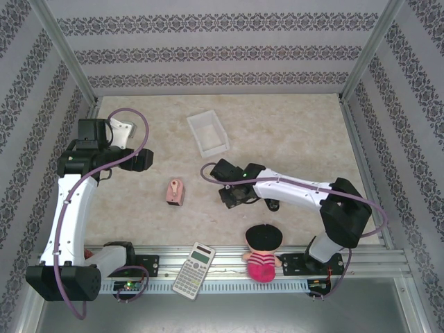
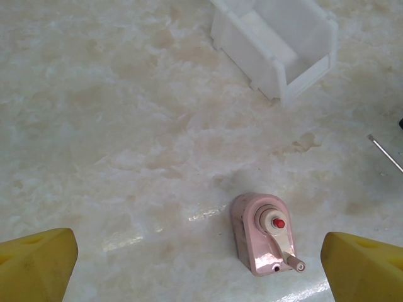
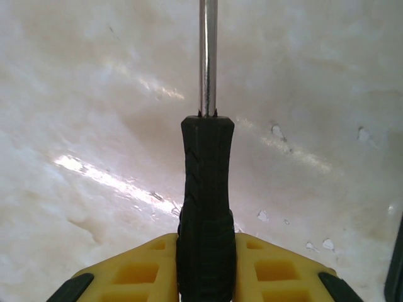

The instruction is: Put the screwdriver in the bin

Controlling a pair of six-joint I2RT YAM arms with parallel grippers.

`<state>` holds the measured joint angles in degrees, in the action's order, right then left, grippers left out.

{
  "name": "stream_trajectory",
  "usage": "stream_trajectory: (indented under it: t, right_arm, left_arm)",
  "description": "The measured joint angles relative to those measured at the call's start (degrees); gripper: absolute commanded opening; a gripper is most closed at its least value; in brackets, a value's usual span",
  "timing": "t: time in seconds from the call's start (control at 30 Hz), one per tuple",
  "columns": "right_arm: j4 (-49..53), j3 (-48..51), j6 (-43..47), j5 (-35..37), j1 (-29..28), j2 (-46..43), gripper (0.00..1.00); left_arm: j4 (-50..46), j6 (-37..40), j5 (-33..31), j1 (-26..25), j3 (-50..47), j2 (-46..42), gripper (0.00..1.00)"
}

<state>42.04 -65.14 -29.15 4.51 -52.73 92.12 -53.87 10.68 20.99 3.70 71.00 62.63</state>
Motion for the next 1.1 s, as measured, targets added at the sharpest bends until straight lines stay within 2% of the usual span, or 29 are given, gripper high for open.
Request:
stream_trajectory:
  t: [0.3, 0.67, 0.87, 1.1]
  right_arm:
    - [2.3, -11.8, 4.9, 0.2, 5.9, 2.0, 0.23]
    - [2.3, -32.2, 11.6, 0.1, 13.3, 20.9, 0.22]
    - [3.0, -42.4, 14.9, -0.1, 15.1, 29.1, 0.22]
    - [3.5, -49.6, 18.3, 0.6, 15.4, 35.1, 0.22]
  left_arm:
    - [-1.5, 1.0, 0.0, 0.0, 0.0, -0.8, 0.99]
    - [-4.2, 2.3, 0.0, 0.0, 0.9, -3.2, 0.99]
    - [-4.6, 2.3, 0.0, 0.0, 0.9, -3.9, 0.99]
    - [-4.9, 2.3, 0.0, 0.0, 0.9, -3.9, 0.99]
